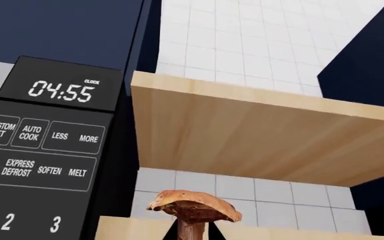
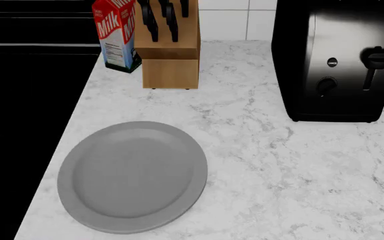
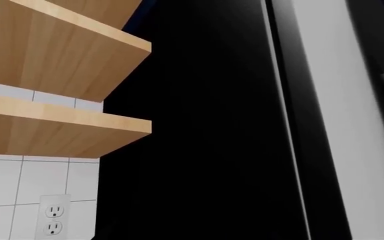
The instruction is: Pick the mushroom from the counter and place it in the microwave.
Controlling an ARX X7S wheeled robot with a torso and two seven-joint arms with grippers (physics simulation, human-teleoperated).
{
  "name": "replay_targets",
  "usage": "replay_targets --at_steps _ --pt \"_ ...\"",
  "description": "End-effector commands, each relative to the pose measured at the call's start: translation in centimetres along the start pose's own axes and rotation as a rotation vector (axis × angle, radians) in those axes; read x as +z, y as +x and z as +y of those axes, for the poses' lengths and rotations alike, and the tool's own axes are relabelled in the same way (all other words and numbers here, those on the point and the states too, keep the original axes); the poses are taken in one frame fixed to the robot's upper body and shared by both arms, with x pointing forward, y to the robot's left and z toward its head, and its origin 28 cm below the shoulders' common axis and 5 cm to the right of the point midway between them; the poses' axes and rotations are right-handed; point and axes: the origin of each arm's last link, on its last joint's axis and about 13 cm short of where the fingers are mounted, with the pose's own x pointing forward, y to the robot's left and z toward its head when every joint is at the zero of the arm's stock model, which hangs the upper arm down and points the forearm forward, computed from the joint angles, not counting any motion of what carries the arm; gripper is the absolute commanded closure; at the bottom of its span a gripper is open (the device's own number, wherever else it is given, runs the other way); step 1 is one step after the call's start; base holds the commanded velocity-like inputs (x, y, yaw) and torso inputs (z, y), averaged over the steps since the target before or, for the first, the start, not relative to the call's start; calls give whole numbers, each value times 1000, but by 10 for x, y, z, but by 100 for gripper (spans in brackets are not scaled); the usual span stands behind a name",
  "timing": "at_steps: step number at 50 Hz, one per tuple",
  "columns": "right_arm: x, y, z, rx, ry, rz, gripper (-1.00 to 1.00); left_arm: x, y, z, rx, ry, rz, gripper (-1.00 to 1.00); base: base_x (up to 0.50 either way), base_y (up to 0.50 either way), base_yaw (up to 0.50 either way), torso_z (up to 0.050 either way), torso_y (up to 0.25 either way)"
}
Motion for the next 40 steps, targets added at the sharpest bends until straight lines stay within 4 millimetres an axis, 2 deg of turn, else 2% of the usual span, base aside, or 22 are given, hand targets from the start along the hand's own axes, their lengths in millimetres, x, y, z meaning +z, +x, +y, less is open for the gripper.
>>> replay_targets --at_steps 1,7,40 --pt "1 3 -2 3 1 -22 -100 18 10 -11 -14 12 -6 100 0 0 0 0 0" --pt "2 3 -2 1 3 -24 -100 21 9 -14 -18 4 1 100 0 0 0 0 0" --pt "4 3 -2 -6 21 -32 -100 80 -10 -38 -78 64 -163 100 0 0 0 0 0"
